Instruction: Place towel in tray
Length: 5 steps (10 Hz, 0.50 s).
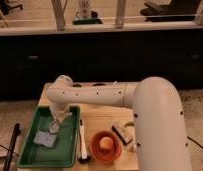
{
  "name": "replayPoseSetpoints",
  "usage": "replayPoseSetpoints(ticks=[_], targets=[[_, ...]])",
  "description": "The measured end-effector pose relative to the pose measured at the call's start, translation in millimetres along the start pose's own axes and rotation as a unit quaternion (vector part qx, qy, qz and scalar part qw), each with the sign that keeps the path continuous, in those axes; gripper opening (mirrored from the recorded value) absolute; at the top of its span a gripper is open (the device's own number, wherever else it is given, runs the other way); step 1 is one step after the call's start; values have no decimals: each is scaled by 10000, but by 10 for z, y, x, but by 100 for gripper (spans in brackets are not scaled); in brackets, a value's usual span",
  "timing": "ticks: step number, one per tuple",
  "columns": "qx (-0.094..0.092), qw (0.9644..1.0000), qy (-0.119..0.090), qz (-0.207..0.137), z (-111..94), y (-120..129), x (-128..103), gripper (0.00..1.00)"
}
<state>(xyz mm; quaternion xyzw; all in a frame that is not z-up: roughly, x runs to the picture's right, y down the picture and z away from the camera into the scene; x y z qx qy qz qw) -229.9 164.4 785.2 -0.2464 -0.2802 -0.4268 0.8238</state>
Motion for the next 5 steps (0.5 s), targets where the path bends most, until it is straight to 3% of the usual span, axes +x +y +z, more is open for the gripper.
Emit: replayPoseSetpoints(ticks=[2, 5], targets=[[-54, 10000, -26, -30, -9, -45, 30, 2], [-150, 9998, -79, -41, 19, -65, 43, 29]])
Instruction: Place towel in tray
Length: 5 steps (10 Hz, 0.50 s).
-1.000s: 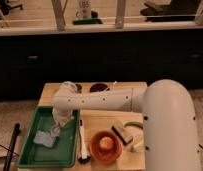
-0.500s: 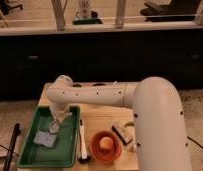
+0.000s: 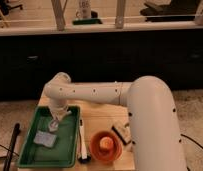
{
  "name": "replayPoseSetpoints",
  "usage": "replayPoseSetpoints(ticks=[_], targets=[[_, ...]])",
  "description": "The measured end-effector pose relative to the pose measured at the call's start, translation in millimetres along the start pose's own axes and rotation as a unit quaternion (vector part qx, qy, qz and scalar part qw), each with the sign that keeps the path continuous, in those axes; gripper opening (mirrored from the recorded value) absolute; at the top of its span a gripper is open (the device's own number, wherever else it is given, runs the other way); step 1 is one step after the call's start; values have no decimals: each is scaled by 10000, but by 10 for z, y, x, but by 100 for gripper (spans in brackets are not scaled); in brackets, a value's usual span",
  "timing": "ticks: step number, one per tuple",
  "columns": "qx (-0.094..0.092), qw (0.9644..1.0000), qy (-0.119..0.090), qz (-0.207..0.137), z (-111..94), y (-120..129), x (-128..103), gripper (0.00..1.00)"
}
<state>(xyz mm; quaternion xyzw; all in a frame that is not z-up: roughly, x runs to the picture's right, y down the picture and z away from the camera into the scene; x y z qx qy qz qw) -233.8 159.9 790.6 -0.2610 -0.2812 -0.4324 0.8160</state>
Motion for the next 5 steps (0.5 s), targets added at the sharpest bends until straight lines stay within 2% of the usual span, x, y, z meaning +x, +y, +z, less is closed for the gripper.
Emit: replayPoseSetpoints(ticks=[3, 5], targets=[[-34, 9999, -81, 62, 111, 19, 53, 61], [-44, 9999, -133, 81, 181, 14, 69, 77]])
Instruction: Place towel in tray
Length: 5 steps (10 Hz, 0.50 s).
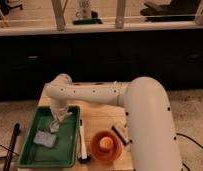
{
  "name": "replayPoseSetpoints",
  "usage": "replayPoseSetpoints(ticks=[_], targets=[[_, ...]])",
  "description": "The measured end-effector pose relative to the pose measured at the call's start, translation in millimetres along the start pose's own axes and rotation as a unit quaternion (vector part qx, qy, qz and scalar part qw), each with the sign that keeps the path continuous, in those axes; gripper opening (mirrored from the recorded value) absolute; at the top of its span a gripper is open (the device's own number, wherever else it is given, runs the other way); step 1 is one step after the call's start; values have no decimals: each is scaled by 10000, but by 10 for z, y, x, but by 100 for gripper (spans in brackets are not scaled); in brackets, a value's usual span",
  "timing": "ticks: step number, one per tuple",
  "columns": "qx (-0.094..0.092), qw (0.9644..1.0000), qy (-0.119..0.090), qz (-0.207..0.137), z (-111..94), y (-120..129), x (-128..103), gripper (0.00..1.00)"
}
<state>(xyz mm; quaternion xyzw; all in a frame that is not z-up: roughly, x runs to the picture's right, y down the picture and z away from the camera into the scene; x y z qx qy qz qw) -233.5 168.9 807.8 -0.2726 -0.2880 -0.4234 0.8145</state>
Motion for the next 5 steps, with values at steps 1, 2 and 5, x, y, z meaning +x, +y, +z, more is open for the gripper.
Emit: replayPoseSetpoints(ticks=[1, 2, 5], targets=[[-8, 10000, -27, 18, 31, 1, 10, 80], [-19, 10000, -37, 34, 48, 14, 19, 80], [-30, 9999, -52, 98, 47, 84, 35, 80]])
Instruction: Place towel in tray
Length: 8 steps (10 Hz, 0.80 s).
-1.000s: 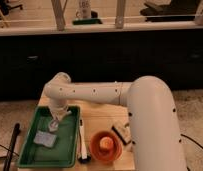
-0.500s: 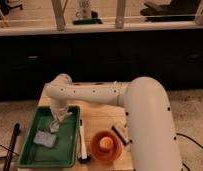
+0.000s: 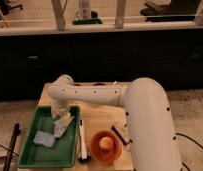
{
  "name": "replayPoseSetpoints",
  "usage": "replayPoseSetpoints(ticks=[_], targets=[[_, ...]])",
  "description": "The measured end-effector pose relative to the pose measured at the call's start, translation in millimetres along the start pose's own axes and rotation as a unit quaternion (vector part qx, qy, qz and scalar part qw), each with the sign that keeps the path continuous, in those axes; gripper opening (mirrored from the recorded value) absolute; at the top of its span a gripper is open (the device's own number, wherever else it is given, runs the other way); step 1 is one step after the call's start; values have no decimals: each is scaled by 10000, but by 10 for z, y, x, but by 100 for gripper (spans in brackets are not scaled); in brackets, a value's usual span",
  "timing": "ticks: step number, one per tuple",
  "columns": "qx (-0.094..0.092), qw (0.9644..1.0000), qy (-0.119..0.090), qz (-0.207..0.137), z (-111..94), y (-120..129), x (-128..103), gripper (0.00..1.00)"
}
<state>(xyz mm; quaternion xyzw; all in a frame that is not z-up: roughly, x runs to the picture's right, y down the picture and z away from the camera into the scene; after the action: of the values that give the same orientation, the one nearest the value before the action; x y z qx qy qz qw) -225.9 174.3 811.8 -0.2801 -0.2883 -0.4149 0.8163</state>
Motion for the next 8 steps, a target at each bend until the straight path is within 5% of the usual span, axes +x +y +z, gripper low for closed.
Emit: replayPoseSetpoints(ticks=[8], targets=[[11, 10000, -48, 13, -35, 122, -14, 80]])
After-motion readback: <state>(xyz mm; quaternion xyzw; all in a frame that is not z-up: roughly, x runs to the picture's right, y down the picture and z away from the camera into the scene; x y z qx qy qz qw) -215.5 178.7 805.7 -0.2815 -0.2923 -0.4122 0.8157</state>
